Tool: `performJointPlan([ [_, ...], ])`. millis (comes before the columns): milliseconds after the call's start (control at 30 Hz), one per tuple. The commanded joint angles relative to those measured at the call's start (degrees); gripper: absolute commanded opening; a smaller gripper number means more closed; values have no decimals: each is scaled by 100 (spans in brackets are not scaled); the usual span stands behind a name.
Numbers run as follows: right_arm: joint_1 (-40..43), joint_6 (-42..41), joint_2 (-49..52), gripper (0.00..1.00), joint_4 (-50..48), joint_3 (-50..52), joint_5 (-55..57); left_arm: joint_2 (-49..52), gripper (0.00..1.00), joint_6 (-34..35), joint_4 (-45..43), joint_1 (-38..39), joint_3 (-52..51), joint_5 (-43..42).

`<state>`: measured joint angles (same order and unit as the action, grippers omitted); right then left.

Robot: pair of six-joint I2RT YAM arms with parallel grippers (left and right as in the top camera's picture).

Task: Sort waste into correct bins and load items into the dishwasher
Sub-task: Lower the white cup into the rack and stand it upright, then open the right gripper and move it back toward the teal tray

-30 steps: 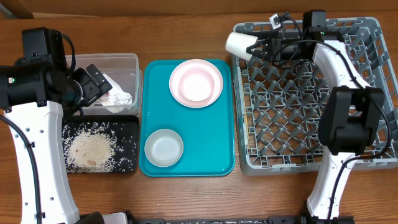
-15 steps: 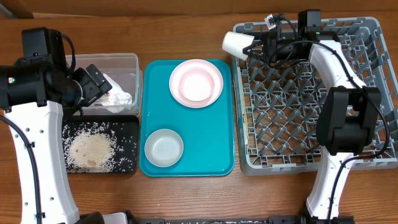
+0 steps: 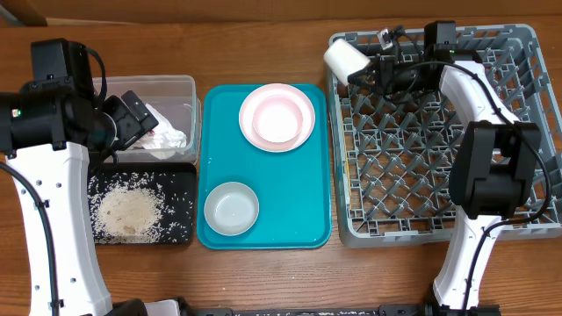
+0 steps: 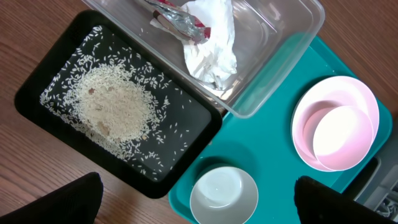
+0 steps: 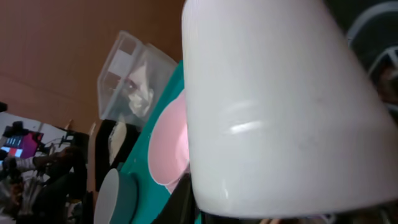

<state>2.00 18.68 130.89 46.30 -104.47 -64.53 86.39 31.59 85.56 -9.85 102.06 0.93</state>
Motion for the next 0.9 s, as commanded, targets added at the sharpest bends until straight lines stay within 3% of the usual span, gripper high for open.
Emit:
performJointPlan([
  [0,-50,-22,92,4,160,188,544,22,100,13,-15,-26,85,57],
  [567,155,-35,-101,6,962,107,870,22,100,13,-13,-26,85,55],
  [767,146,-144,-557,6,1364,-79,1615,22,100,13,-13,-26,85,55],
  [867,133,-599,-918,6,1366,-85,2164,22,100,13,-13,-26,85,55],
])
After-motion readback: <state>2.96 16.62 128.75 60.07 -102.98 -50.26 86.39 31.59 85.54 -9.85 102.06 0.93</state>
